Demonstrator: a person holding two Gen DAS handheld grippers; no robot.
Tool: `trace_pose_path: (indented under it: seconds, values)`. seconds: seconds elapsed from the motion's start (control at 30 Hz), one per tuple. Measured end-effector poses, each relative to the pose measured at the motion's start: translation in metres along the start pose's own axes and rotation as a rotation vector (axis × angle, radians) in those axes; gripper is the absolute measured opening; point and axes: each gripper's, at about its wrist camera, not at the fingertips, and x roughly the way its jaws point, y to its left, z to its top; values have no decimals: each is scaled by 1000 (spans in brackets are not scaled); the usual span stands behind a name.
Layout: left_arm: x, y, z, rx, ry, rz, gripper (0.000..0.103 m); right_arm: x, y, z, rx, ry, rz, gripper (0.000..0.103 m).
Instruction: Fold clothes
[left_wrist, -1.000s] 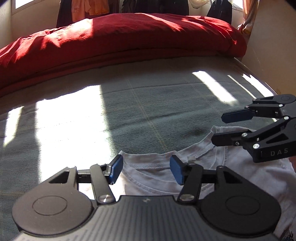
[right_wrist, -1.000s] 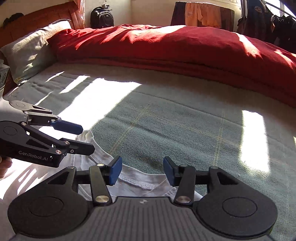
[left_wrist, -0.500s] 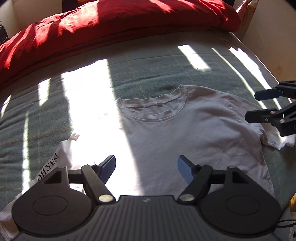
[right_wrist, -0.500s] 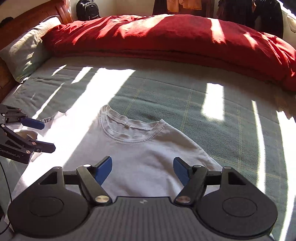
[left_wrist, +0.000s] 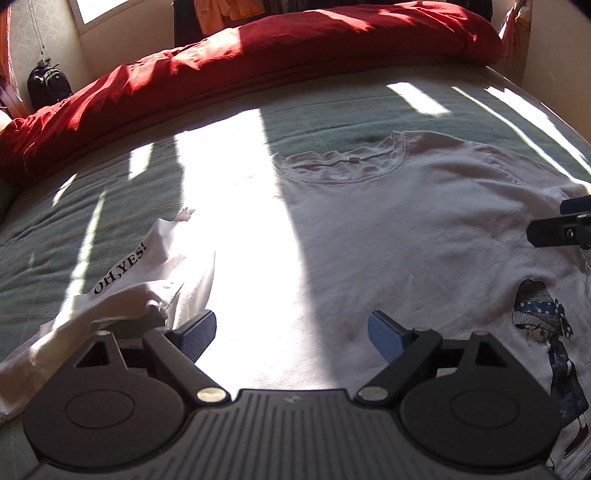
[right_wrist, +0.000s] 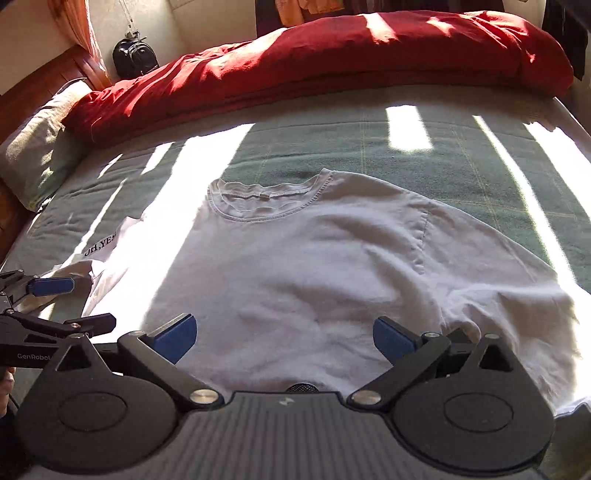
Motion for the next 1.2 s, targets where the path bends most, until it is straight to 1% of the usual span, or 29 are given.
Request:
trace_pose_path:
  seconds: [0.1,0.2,0.23,0.27,0.33,0.4,0.5,0.63,0.7,0.77,0.87,0.9,0.97,1.03,1.07,1.13,1.2]
  values:
    - [18,3,-19,-55,-20,31,89,18,7,-24,-61,-90,-79,103]
    - [36,6,-38,-109,-40,62,90,35,15,-32,-117,-157,-155,103]
    - [41,8,-43,-133,-43,65,91,41,16,-32,-139,-168,-165,103]
    - [43,13,-44,-168,-40,55,96,48,14,-32,-134,-161,-167,103]
    - [47,22,-48,-231,-35,35,102,60,5,-31,-103,-137,-172,103]
    - [49,27,-47,-241,-34,33,103,73,-4,-30,-71,-112,-176,103]
    - [55,35,-42,-233,-36,49,103,76,-21,-25,-15,-144,-196,103]
    - [62,43,-29,-272,-14,62,102,80,-39,-11,27,-116,-204,103]
    - [53,36,-24,-256,-29,69,102,74,-38,-6,42,-90,-193,103]
    - [40,23,-23,-209,-61,48,102,63,-33,-4,54,-74,-171,103]
    - [25,-1,-27,-140,-73,11,102,49,-17,-16,23,-57,-136,103]
    - [23,-9,-31,-123,-65,6,102,44,-11,-21,11,-52,-124,103]
    - [22,-23,-42,-92,-36,4,102,45,-2,-36,-21,-26,-131,103]
    - [24,-30,-55,-94,4,1,102,48,4,-53,-51,-3,-148,103]
    - [24,-31,-60,-105,17,-2,103,48,8,-61,-85,-13,-166,103]
    - [19,-25,-70,-157,21,-11,103,46,11,-67,-94,-16,-183,103]
    - [14,-22,-75,-178,34,-6,103,43,13,-71,-90,-14,-196,103]
